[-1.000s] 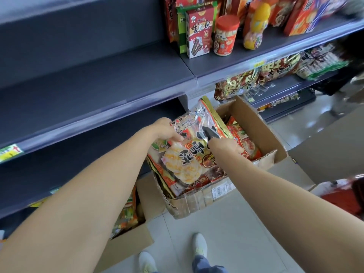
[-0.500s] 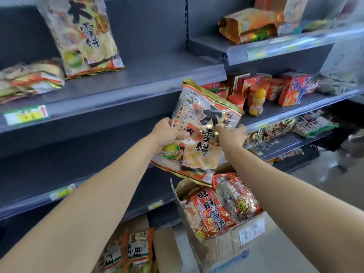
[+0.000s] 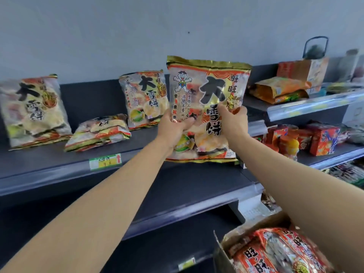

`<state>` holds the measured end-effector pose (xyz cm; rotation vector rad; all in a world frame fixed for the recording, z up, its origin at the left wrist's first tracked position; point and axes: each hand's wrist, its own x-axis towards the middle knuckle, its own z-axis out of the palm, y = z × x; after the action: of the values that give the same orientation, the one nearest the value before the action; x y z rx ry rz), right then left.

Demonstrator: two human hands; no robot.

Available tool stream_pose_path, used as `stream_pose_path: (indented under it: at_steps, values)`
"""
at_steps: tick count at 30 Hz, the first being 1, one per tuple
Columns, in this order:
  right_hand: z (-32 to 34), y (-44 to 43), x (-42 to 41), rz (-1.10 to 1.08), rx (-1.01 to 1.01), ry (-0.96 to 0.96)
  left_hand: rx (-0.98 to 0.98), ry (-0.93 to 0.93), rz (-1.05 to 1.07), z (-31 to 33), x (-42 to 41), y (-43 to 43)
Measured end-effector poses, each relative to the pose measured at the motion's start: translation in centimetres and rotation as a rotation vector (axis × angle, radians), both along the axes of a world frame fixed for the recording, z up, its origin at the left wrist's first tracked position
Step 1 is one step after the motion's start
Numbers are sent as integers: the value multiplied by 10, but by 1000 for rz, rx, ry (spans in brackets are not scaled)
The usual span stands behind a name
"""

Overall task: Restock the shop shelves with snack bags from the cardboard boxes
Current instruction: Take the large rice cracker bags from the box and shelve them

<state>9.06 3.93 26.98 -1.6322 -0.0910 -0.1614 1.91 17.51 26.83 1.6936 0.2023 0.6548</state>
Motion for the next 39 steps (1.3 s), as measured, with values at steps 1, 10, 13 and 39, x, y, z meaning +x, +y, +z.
stream_pose_path:
  at_steps: [1, 10, 13, 39]
  values:
    - [8, 9, 1, -3, 1, -26, 10, -10, 8, 6, 3, 9]
    - [39, 68, 54, 11, -89, -143, 7, 72, 23, 30, 45, 72]
    - [42, 81, 82, 48, -111, -158, -28, 93, 59, 30, 70, 81]
    - [-19, 118, 263, 189, -351, 61, 2, 322, 263, -10, 245, 120]
